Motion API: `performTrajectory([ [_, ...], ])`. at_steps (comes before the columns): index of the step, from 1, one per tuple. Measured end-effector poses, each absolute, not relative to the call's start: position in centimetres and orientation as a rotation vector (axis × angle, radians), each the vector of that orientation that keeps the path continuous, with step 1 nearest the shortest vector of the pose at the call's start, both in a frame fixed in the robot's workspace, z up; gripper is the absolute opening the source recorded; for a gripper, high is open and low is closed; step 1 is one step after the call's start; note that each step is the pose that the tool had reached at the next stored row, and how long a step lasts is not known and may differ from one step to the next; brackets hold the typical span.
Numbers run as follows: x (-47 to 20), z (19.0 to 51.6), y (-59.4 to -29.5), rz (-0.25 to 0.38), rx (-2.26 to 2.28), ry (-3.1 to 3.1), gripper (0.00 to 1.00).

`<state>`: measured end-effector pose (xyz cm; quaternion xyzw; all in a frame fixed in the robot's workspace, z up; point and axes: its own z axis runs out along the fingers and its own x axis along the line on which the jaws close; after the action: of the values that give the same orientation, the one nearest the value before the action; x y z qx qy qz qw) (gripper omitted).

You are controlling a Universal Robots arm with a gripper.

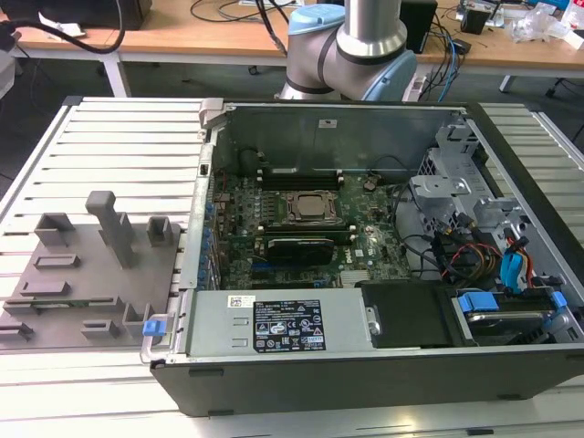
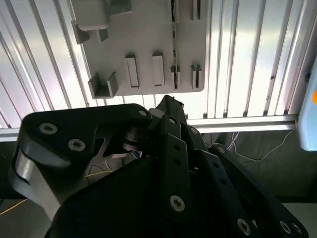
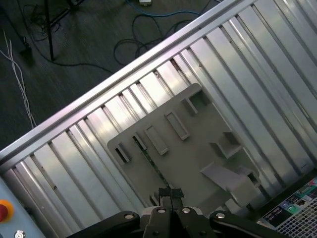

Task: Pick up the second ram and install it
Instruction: 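Pick up the second ram and move it above second insertion slot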

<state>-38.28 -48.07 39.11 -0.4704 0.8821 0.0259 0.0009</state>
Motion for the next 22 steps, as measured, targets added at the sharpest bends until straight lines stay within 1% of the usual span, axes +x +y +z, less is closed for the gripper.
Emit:
performTrajectory([
  [22, -38.28, 39.12, -48.07, 0.081, -1.981, 2.447, 0.11],
])
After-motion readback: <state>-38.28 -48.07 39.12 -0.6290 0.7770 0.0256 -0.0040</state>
